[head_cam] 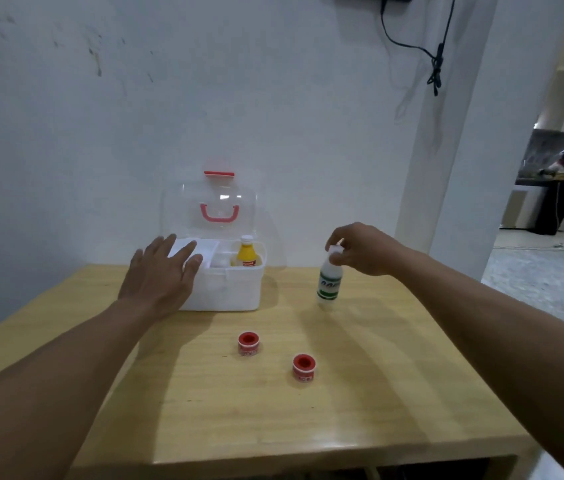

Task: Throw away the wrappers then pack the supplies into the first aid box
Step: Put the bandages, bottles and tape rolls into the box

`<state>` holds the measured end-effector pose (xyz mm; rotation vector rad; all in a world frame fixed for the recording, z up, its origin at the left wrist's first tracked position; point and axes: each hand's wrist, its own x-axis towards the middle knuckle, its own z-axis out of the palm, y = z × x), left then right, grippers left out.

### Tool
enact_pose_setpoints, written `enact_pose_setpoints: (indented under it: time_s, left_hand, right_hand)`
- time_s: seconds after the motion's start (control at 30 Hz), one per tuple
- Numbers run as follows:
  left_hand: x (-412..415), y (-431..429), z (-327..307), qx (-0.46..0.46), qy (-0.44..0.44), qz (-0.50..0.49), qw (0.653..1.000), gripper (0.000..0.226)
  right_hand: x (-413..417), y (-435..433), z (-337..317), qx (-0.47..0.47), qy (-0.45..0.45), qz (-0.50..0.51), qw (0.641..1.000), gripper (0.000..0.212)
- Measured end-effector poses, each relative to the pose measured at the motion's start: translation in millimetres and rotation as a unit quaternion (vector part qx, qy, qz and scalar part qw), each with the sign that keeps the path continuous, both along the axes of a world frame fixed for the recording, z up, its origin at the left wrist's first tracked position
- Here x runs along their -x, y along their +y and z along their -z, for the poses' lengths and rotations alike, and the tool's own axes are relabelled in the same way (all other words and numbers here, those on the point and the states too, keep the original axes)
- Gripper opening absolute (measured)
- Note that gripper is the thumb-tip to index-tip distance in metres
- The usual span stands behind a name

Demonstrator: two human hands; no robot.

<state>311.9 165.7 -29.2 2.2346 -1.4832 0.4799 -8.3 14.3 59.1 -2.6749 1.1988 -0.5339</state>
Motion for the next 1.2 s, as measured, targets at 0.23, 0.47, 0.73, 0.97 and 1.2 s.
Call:
enact_pose_setpoints:
  time_s: [0.23,0.47,0.73,0.97,1.2]
  left_hand:
    - [5,0,1,-0.013,0.001,-0.01,1.0,0.061]
    - [15,-5,6,-0.001,-0.031,0.016,0.999,0.057]
    - [13,-4,8,0.015,-0.016,0.023,0.999,0.055]
    - [13,-4,9,0.013,-0.016,0.023,1.0,0.056]
    - [13,-5,9,0.012,-0.024,0.019,0.999,0.065]
  right_hand:
    - [-30,5,-28,0.011,-0.096,-0.026,0.995,0.025]
    - [-79,14,-47,0.028,-0.172,-0.068,0.982,0.027]
    - [-121,20,-44,0.032,-0.147,-0.085,0.985,0.032]
    - [-131,22,-19,-0.008,-0.074,-0.089,0.993,0.032]
    - [-133,20,4,-0.015,0.004,-0.079,0.997,0.033]
